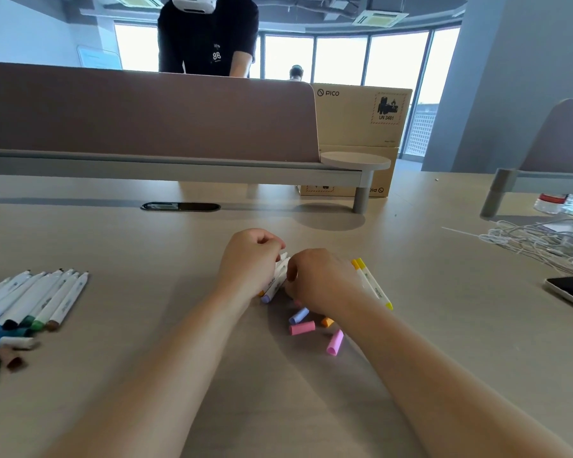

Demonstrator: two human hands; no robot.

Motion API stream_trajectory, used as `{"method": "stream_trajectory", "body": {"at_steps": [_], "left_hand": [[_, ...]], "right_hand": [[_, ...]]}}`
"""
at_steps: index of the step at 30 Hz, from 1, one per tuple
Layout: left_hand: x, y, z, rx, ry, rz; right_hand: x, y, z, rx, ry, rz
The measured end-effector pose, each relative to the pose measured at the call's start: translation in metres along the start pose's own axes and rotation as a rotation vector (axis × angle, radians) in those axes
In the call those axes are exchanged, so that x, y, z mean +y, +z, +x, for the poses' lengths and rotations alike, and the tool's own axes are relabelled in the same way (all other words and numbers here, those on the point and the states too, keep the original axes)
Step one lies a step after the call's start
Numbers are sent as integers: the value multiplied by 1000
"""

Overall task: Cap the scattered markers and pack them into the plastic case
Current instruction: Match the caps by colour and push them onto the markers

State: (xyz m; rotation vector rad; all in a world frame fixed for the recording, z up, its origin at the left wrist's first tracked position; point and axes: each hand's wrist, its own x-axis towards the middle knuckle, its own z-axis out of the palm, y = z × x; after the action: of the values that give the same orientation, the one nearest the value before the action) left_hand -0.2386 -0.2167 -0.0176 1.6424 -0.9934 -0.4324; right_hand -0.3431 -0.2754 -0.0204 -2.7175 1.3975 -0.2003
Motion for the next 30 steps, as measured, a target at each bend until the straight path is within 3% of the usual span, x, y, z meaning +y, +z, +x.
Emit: {"method": "stream_trajectory", "body": {"at_steps": [5, 10, 14, 25, 30], "left_hand": [[4, -3, 0, -102, 80, 174], [16, -8, -12, -524, 272, 539], [19, -9, -19, -752, 263, 677], [15, -2, -23, -783, 298, 831], [12, 1, -21, -771, 274, 770]], "right_hand": [[17, -6, 0, 106, 27, 307], [36, -8, -2, 167, 67, 545], [44, -9, -3, 183, 117, 685], [42, -11, -2, 143, 69, 795], [39, -13, -5, 148, 67, 776]]}}
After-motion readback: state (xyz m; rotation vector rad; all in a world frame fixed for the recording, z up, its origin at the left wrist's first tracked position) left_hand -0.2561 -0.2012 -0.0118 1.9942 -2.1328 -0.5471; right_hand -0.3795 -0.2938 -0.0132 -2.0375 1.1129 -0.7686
